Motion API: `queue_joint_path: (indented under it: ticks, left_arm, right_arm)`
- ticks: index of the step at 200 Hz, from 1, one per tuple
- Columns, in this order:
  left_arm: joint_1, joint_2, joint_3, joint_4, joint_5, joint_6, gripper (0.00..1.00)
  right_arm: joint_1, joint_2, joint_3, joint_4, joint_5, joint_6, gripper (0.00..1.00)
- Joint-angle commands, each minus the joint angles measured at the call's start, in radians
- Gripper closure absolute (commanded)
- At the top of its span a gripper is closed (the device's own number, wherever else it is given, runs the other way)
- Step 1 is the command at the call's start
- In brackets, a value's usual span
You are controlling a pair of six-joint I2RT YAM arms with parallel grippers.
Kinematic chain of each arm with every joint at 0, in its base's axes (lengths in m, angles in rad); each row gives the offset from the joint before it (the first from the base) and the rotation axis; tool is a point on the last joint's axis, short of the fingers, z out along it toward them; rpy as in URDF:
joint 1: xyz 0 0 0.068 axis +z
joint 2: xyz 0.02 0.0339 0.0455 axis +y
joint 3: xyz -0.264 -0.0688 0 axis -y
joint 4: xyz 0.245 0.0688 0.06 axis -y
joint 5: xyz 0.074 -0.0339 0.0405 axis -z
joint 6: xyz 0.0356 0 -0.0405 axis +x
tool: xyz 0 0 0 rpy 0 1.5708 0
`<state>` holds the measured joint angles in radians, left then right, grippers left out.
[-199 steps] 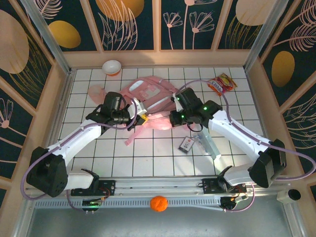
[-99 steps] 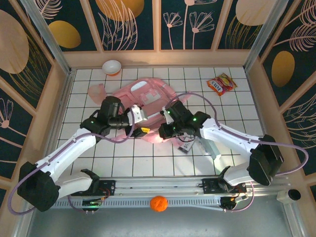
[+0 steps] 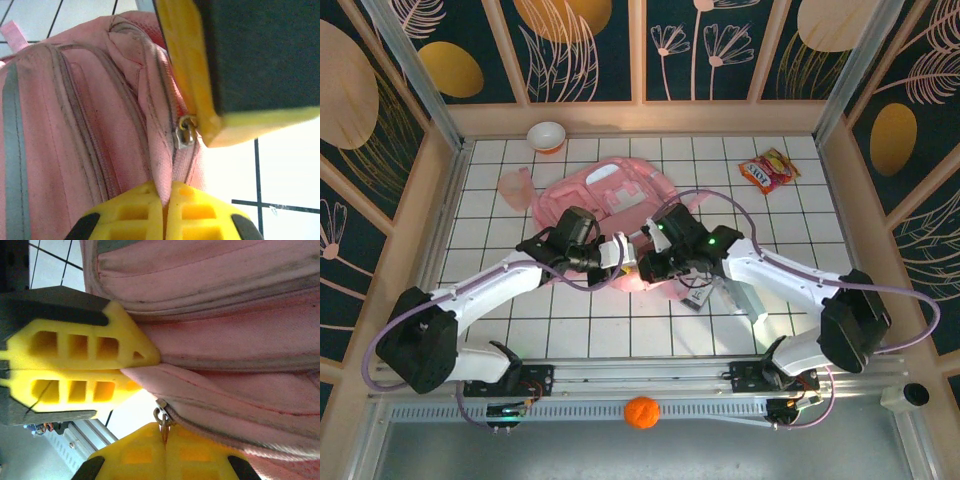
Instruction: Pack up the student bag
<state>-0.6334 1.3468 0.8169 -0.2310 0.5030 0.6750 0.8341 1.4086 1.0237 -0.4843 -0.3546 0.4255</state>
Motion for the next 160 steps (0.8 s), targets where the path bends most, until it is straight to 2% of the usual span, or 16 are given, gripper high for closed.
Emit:
queue_joint_path:
  ticks: [1,32,61,87,95,105,114,132,160]
  left_arm:
    - [0.012,-0.049,-0.03,-0.004,-0.068,0.058,1.0]
    - [0.031,-0.13,-0.077,-0.024,-0.063,0.074,1.0]
    - [0.076,-0.185,-0.119,-0.033,-0.074,0.073,1.0]
    - [0.081,-0.207,-0.118,-0.071,-0.091,0.09,1.0]
    - [0.08,-0.207,-0.106,-0.091,-0.073,0.091,0.83]
    - [0.077,-0.198,-0.08,-0.115,-0.029,0.082,0.53]
    - [0.06,-0.182,-0.053,-0.12,0.005,0.053,0.4]
    - [-0.026,-0.153,-0.043,-0.041,-0.041,-0.021,0.32]
    - [-0.082,-0.077,-0.047,0.089,-0.082,-0.103,0.31]
  right_arm:
    - [-0.079,-0.073,-0.041,0.0,-0.038,-0.033,1.0]
    - [-0.2,-0.09,-0.093,-0.029,0.017,-0.097,1.0]
    - [-0.2,-0.054,-0.102,-0.029,0.02,-0.143,1.0]
    - [-0.136,-0.027,-0.091,0.019,-0.009,-0.151,1.0]
    - [-0.115,-0.024,-0.083,0.032,-0.021,-0.148,1.0]
    - [-0.091,-0.023,-0.076,0.05,-0.037,-0.139,1.0]
    - [-0.077,-0.025,-0.073,0.069,-0.05,-0.126,1.0]
    - [-0.06,-0.035,-0.077,0.1,-0.062,-0.102,1.0]
    - [-0.044,-0.048,-0.074,0.095,-0.058,-0.089,1.0]
